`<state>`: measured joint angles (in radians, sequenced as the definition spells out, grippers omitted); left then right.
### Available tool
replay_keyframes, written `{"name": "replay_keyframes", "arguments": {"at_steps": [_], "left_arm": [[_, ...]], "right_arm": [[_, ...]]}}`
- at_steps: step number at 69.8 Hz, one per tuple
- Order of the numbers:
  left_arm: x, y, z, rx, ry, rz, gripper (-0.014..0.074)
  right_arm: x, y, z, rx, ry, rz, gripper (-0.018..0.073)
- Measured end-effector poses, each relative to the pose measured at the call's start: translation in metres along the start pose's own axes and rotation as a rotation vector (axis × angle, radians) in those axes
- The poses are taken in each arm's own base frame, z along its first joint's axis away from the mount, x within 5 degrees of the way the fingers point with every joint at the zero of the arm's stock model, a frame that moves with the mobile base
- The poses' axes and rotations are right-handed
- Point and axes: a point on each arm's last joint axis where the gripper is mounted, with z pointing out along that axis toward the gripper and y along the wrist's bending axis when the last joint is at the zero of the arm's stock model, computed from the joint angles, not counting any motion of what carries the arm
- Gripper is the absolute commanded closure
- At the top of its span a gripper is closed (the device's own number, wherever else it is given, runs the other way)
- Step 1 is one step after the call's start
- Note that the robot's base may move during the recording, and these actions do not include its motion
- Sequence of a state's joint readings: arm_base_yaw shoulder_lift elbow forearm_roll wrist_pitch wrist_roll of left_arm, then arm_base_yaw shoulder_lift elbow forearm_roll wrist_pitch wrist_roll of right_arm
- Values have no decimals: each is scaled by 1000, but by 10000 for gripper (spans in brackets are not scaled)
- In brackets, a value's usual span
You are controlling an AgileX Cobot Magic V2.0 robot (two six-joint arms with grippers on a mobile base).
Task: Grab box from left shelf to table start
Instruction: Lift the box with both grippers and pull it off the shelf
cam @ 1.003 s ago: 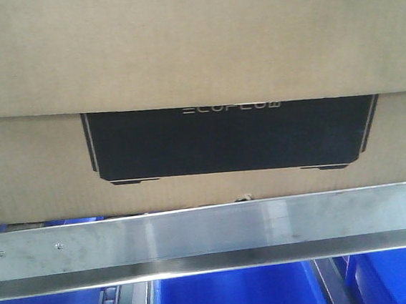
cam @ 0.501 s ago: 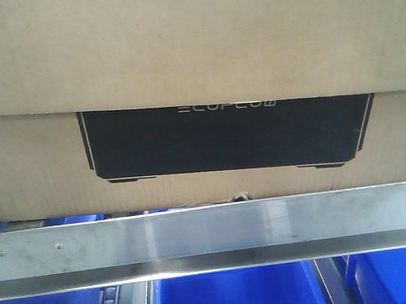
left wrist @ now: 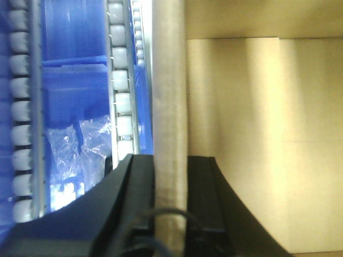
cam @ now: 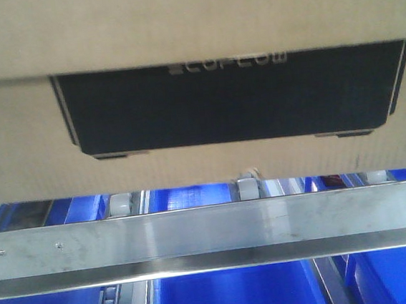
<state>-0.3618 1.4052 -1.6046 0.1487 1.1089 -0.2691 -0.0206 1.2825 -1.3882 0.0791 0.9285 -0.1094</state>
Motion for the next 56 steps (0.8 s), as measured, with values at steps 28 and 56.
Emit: {"name": "replay_keyframes", "arguments": {"at_steps": [28, 56], "left_arm": [[28, -16, -22, -57, 30, 10, 694], [84, -14, -38, -21, 2, 38, 694]], "right_arm": [[23, 9, -19, -13, 58, -45, 499], [82, 16, -57, -20, 11, -68, 499]]}}
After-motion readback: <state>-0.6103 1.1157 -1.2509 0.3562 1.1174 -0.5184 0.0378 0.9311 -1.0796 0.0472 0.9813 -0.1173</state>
